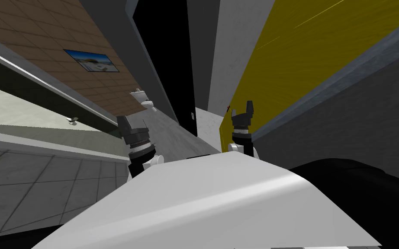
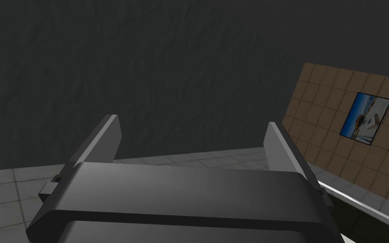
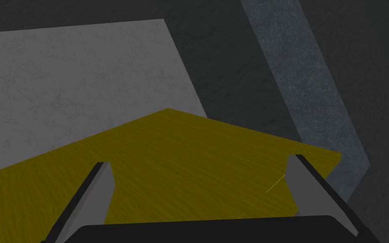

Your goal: Push the door open

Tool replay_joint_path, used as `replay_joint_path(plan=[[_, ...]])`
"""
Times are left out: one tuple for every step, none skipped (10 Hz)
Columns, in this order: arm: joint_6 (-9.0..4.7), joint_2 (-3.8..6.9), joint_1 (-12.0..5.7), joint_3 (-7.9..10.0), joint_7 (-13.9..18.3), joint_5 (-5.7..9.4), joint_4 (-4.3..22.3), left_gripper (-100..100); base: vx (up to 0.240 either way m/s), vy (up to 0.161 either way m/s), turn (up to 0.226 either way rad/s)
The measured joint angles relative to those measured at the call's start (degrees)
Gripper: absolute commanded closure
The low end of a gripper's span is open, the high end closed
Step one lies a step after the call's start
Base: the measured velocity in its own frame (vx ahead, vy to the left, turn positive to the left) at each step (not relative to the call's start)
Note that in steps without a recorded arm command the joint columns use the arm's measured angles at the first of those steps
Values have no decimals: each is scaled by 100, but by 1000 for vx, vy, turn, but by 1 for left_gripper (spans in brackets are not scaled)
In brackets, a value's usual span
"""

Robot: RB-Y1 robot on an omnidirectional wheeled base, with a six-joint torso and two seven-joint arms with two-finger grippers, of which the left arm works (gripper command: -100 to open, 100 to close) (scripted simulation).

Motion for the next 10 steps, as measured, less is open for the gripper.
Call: replay_joint_path(plan=[[-15, 25, -2, -19, 24, 4, 78, -100, 93, 44, -111], [-31, 38, -45, -55, 39, -6, 194, -100, 105, 70, -95], [-29, 55, -129, -96, 51, -18, 351, -100, 122, 62, -85], [-45, 52, -120, -176, 59, -42, 448, -100, 101, 52, -74], [-51, 70, -175, -209, 74, -49, 573, -100, 94, 67, -77], [-82, 96, -242, -229, 99, -50, 750, -100, 86, 55, -101], [-143, 110, -247, -284, 123, -62, 903, -100, 82, 54, -94], [-148, 130, -269, -329, 151, -67, 1001, -100, 98, 36, -89], [-150, 128, -285, -402, 163, -89, 1112, -100, 102, 43, -92], [-155, 167, -340, -427, 200, -83, 1264, -100, 81, 77, -133]])
